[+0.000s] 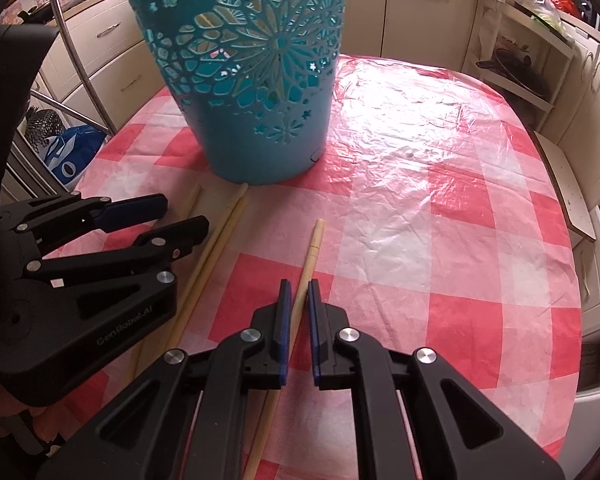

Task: Organize utensils
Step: 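Grasp a chopstick with the left gripper while the right gripper grasps another, then lift the left gripper's chopstick into the basket and release while the right gripper holds its chopstick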

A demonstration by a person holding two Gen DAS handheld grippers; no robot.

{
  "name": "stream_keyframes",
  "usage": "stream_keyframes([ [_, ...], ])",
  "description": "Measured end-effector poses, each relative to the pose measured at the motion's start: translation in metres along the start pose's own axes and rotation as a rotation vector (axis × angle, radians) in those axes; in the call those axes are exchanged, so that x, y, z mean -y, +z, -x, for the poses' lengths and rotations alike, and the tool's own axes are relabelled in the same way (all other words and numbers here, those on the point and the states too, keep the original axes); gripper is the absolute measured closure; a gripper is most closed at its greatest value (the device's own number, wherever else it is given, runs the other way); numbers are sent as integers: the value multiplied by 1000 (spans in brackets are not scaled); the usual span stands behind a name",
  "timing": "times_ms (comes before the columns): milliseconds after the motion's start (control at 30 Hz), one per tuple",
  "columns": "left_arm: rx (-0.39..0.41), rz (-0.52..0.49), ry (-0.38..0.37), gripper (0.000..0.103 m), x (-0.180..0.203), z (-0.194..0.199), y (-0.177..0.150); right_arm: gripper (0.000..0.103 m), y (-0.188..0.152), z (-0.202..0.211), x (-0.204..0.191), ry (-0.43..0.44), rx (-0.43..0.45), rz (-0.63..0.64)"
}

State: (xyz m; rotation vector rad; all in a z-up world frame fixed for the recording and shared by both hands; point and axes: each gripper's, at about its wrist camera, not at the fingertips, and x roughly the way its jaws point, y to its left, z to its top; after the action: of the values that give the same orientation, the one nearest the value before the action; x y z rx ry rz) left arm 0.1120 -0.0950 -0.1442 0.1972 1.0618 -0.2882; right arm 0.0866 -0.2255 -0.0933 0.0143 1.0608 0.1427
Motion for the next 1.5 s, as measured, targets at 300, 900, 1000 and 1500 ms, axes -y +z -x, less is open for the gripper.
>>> stream_keyframes([
  [300,10,-9,8,54,6,-2,-1,94,-1,-1,-1,-9,4,1],
  [900,4,-5,-26,94,-1,-1,0,94,0,0,0,-18,-7,15],
  [1000,6,-7,-24,94,0,-1,0,94,-1,0,-1,-20,-6,15],
  [1500,-5,-21,-103,98,-5,9,5,96,-1,0,-5,-32,-7,38],
])
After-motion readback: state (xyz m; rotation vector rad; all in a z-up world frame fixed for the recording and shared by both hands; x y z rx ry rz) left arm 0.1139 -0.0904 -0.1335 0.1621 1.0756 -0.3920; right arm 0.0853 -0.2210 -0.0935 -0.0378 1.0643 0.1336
